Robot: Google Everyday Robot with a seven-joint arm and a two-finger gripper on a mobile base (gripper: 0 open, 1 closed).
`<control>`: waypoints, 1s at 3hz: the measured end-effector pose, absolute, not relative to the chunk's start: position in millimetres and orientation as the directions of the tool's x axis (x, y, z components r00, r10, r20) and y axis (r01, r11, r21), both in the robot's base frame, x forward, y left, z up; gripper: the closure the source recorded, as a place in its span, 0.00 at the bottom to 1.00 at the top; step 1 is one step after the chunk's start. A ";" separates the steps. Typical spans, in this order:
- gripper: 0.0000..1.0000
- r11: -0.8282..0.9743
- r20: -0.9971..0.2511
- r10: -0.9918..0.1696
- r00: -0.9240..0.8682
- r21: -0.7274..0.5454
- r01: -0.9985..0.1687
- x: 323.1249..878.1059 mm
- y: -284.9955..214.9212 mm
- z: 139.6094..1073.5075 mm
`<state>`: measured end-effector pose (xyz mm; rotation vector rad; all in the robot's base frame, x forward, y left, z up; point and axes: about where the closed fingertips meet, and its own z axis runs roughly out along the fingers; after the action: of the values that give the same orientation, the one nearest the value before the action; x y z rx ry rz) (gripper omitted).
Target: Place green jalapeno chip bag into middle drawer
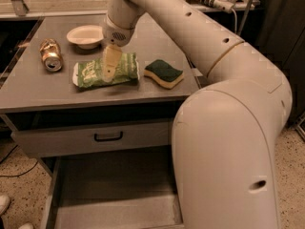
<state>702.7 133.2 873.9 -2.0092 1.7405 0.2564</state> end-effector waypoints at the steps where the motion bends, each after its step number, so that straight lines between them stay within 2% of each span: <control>1: 0.00 -0.095 -0.444 -0.879 0.173 -0.193 -0.977 696.6 144.1 860.1; 3: 0.00 -0.109 -0.444 -0.880 0.166 -0.152 -0.982 692.2 153.5 840.3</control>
Offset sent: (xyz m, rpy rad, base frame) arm -0.0141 0.0190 -0.0337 0.0079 0.0838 0.0090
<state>692.2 153.5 840.3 -2.0433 1.7638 0.3397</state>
